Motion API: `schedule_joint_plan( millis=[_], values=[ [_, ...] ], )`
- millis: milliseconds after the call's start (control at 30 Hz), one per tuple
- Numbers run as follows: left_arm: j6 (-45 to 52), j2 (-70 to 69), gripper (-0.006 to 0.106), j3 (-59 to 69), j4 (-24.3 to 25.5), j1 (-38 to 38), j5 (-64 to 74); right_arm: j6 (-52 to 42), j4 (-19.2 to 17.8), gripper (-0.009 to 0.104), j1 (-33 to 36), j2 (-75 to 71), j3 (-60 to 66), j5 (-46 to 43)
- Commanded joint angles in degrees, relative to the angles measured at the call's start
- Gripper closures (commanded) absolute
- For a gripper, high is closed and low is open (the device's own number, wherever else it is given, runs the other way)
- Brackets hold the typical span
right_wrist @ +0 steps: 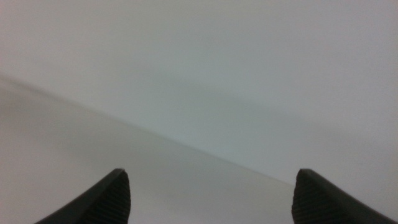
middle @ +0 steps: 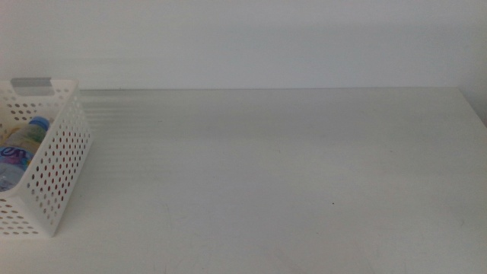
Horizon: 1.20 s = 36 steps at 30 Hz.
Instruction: Use arms to grab the bottles and put them into the dustbin to the left of the table.
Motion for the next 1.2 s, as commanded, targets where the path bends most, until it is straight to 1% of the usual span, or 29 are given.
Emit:
schedule_joint_plan(
  millis=[0,67,200,367,500,700,933,1100,1167],
  values=[
    [-0.9,-2.3,0.010,2.1,-3.7,1.0,-4.7,-0.9,0.5,0.027,-2.8,-2.0,-0.7,-4.0],
    [-0.9,-5.1,0.010,6.5,-3.7,1.2,-5.3,-0.9,0.7,0.027,-4.7,-4.1,1.2,-3.9],
    [-0.9,-10.4,0.010,15.6,-3.5,1.2,-6.7,-0.9,2.6,0.027,-7.5,-10.2,6.3,-3.8],
    [-0.9,-14.6,0.010,26.0,-3.5,1.2,-6.7,-0.9,2.7,0.027,-10.2,-17.6,14.1,-3.8],
    [-0.9,-16.4,0.010,32.0,-3.5,1.2,-6.7,-0.9,2.7,0.027,-11.9,-22.4,20.2,-3.8],
    [-0.9,-20.6,0.010,37.3,-3.4,1.2,-6.7,-0.9,3.5,0.027,-13.9,-28.7,27.4,-3.8],
    [-0.9,-25.1,0.010,41.7,-3.0,1.2,-6.8,-0.9,7.1,0.027,-15.5,-30.3,32.3,-3.9],
    [-0.9,-27.7,0.010,45.1,-3.0,1.2,-6.9,-0.9,7.1,0.027,-15.5,-30.3,34.4,-4.1],
    [-0.9,-28.3,0.010,46.6,-3.0,1.2,-6.9,-0.9,7.1,0.027,-15.5,-30.3,34.5,-2.3]
  ],
)
